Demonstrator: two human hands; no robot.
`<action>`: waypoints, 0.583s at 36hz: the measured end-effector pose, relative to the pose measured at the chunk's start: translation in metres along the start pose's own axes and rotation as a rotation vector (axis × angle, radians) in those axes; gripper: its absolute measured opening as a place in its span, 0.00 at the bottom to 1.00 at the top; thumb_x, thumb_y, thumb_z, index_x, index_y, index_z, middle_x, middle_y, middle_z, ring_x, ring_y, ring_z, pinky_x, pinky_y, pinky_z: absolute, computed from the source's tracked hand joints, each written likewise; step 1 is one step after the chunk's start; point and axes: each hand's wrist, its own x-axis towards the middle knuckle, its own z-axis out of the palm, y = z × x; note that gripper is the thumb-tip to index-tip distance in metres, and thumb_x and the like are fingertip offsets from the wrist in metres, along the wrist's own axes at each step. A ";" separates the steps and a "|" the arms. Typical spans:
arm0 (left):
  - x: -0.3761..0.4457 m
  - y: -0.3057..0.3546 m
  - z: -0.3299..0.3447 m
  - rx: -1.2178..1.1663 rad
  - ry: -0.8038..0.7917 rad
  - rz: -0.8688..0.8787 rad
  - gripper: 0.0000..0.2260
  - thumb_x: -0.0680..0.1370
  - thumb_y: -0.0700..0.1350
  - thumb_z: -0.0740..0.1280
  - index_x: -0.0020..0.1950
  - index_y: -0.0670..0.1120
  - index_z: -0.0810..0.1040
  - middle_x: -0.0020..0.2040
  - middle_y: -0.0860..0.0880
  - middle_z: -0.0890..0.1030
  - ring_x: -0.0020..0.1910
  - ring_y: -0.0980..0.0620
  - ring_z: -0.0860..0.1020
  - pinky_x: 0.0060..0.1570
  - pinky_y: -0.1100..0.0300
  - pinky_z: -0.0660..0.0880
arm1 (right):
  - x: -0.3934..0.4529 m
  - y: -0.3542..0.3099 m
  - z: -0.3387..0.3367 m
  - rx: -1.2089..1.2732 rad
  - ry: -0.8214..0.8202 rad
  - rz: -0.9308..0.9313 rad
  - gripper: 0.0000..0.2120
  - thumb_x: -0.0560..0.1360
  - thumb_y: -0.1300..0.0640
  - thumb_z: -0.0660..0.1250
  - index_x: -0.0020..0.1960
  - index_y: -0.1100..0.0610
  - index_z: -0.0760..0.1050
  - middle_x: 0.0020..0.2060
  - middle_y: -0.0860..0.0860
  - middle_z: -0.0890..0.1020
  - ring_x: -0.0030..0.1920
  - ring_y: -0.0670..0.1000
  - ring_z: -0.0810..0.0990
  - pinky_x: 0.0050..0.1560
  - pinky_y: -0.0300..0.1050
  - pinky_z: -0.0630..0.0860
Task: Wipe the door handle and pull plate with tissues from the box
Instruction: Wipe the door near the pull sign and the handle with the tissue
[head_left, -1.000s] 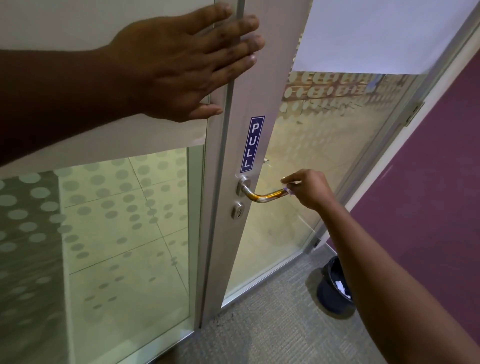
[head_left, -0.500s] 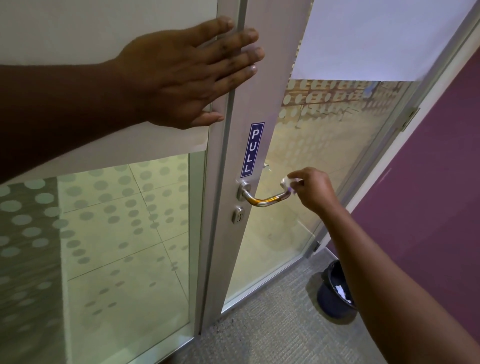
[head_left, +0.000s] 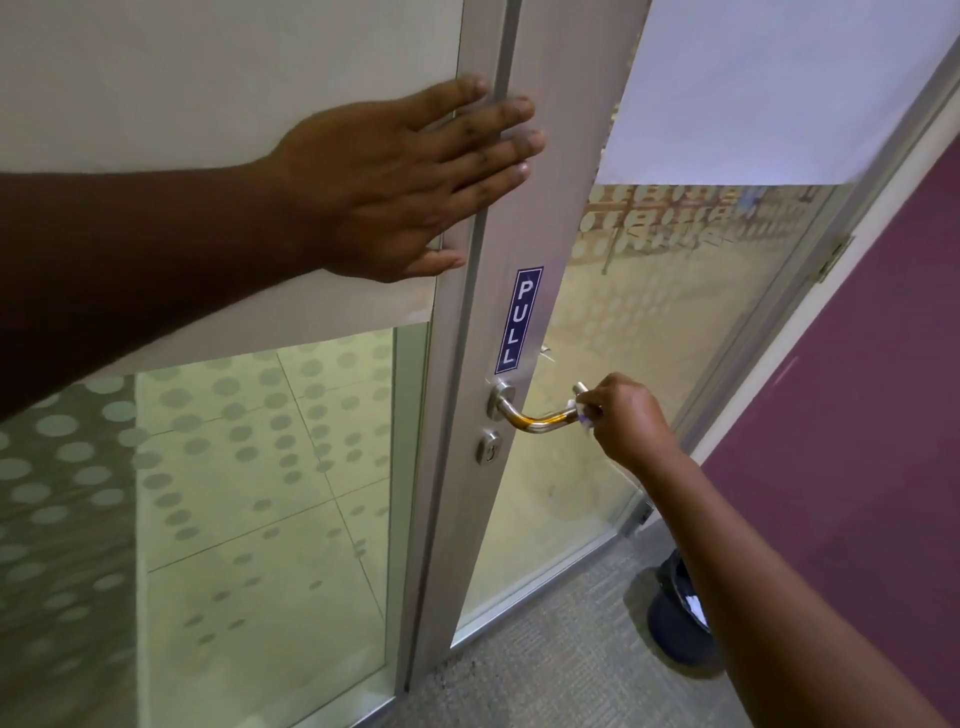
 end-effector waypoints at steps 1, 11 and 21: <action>0.000 0.000 0.000 -0.003 -0.003 0.000 0.38 0.81 0.61 0.31 0.82 0.35 0.36 0.83 0.34 0.42 0.83 0.35 0.42 0.81 0.42 0.50 | -0.001 -0.001 0.000 0.003 -0.001 0.000 0.06 0.75 0.64 0.70 0.46 0.57 0.85 0.44 0.53 0.77 0.43 0.55 0.79 0.41 0.40 0.67; 0.000 -0.002 -0.007 -0.015 -0.026 0.003 0.38 0.80 0.62 0.30 0.82 0.36 0.35 0.83 0.34 0.39 0.83 0.36 0.39 0.81 0.42 0.49 | -0.012 -0.028 -0.002 0.040 -0.016 -0.054 0.07 0.74 0.65 0.71 0.48 0.57 0.85 0.44 0.51 0.77 0.44 0.53 0.79 0.44 0.44 0.78; 0.003 0.009 -0.017 -0.111 0.037 -0.026 0.38 0.81 0.63 0.33 0.83 0.38 0.39 0.84 0.36 0.43 0.83 0.38 0.41 0.82 0.42 0.47 | 0.004 -0.005 -0.024 0.280 0.092 0.109 0.09 0.75 0.63 0.67 0.47 0.56 0.86 0.45 0.56 0.82 0.46 0.55 0.80 0.47 0.46 0.74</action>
